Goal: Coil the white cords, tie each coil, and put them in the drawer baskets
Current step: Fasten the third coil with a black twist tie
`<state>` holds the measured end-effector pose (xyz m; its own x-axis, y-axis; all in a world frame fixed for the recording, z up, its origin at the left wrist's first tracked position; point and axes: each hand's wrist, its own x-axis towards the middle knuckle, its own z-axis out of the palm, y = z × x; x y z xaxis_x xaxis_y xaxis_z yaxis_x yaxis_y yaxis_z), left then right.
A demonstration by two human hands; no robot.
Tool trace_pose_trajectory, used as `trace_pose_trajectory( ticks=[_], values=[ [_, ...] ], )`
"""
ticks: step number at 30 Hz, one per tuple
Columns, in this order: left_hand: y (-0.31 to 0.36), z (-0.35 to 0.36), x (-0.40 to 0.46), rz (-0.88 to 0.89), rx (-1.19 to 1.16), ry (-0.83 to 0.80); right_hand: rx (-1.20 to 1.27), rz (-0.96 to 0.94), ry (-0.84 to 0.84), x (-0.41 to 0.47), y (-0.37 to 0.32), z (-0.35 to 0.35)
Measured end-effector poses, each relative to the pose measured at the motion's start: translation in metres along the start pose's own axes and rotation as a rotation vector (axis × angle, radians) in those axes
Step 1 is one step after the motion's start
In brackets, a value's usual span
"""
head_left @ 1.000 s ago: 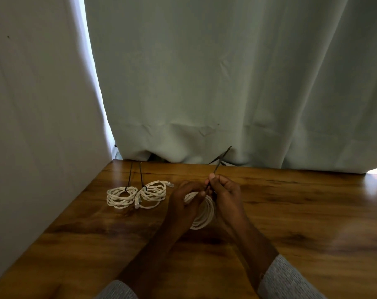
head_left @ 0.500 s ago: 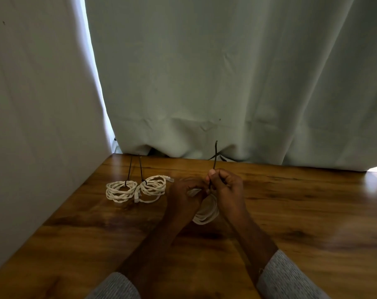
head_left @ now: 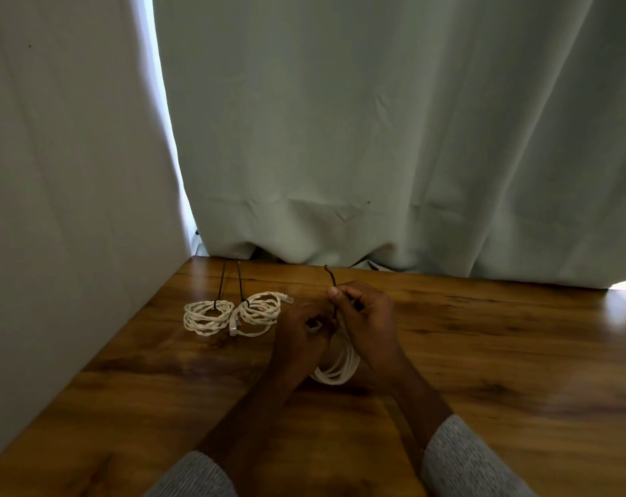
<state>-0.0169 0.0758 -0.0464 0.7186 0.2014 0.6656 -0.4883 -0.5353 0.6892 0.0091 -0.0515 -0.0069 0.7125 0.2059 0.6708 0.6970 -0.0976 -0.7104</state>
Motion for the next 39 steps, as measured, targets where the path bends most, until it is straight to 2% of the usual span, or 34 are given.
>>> trace_pose_trajectory(
  ticks=[5,10,16,22,26,32,39],
  values=[
    [-0.003,-0.014,-0.002,-0.093,0.043,-0.001,0.010,0.031,-0.048,-0.003,-0.001,0.010],
    [-0.001,-0.032,-0.005,-0.098,0.063,0.034,-0.033,0.110,-0.145,-0.008,-0.001,0.021],
    [-0.011,-0.066,-0.009,-0.116,0.192,0.118,-0.107,-0.010,-0.193,-0.010,-0.003,0.033],
    [-0.023,-0.129,-0.027,-0.228,0.261,0.217,-0.179,0.115,-0.261,-0.011,-0.001,0.045],
    [-0.038,-0.156,-0.036,-0.349,0.300,0.282,-0.266,0.118,-0.286,-0.011,0.001,0.061],
    [-0.038,-0.153,-0.037,-0.450,0.301,0.222,-0.491,0.088,-0.341,-0.009,0.000,0.092],
    [-0.033,-0.158,-0.039,-0.538,0.233,0.185,-0.685,0.163,-0.471,-0.007,-0.001,0.102]
  ],
)
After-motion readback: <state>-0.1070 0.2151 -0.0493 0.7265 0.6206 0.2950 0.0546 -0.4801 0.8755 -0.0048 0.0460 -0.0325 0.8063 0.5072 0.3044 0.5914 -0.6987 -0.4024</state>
